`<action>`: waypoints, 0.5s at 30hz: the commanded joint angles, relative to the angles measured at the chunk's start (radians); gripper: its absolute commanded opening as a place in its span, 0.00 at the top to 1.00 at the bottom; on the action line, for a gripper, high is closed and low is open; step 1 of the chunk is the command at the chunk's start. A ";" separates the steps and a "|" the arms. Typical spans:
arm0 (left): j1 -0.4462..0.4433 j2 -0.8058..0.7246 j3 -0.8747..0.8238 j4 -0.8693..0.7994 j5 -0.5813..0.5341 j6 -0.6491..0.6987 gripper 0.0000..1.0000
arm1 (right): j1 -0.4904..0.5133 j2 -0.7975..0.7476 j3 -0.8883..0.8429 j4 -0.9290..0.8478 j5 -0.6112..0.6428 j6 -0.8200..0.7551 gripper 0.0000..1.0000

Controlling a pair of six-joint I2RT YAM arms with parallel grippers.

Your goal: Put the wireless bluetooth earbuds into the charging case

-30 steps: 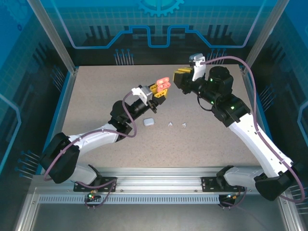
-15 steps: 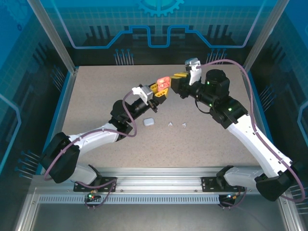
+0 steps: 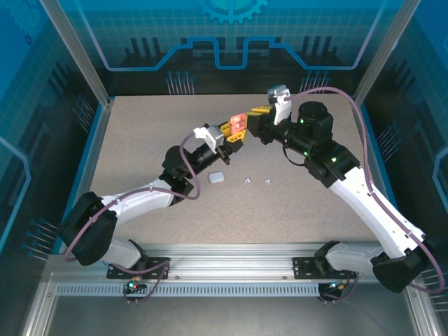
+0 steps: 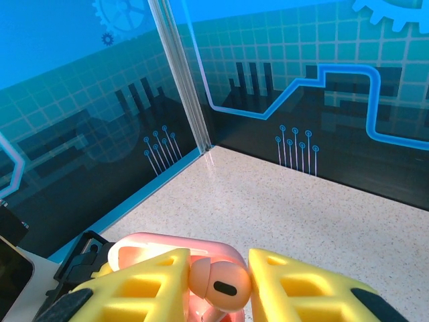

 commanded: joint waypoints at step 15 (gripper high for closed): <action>-0.011 -0.009 0.024 0.018 0.012 0.001 1.00 | 0.010 0.026 -0.025 0.015 -0.006 -0.048 0.72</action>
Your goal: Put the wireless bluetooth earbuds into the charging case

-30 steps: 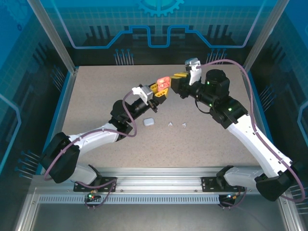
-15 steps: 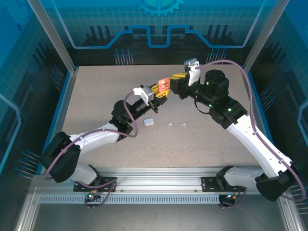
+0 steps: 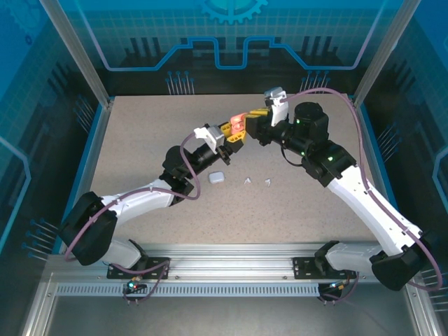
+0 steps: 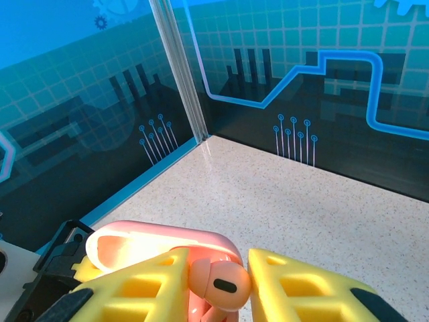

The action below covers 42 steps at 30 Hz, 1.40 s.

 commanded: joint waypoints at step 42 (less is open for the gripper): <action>-0.012 0.024 0.005 0.076 -0.033 -0.016 1.00 | 0.071 0.010 0.020 -0.052 -0.042 -0.164 0.62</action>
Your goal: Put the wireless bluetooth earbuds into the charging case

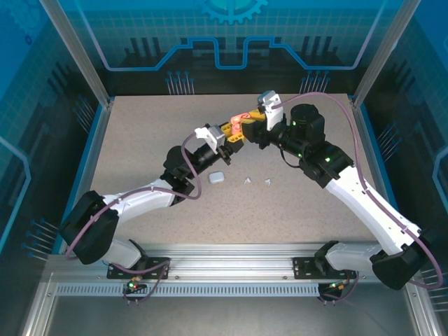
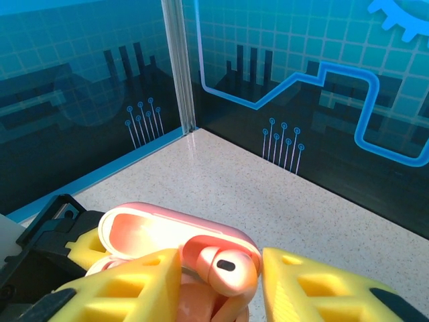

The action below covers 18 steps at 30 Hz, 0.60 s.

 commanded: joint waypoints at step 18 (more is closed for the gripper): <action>-0.011 0.012 -0.003 0.063 -0.025 -0.016 1.00 | 0.020 0.007 0.066 -0.058 0.020 0.020 0.52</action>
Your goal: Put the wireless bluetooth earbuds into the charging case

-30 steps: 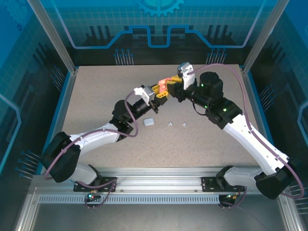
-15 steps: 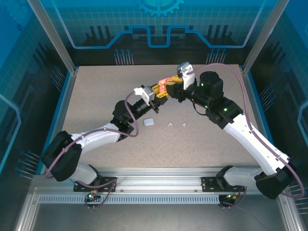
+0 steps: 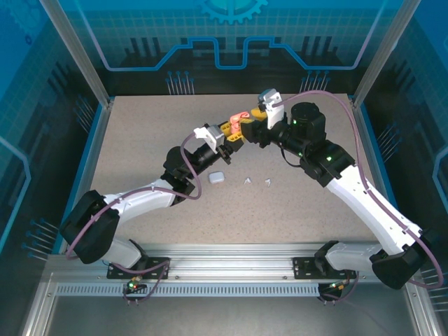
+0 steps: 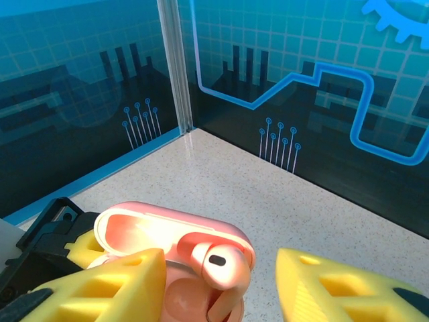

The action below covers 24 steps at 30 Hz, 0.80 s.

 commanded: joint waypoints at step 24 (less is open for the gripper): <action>-0.010 0.007 -0.005 0.025 -0.014 -0.016 1.00 | -0.057 -0.009 0.045 0.020 -0.093 0.133 0.45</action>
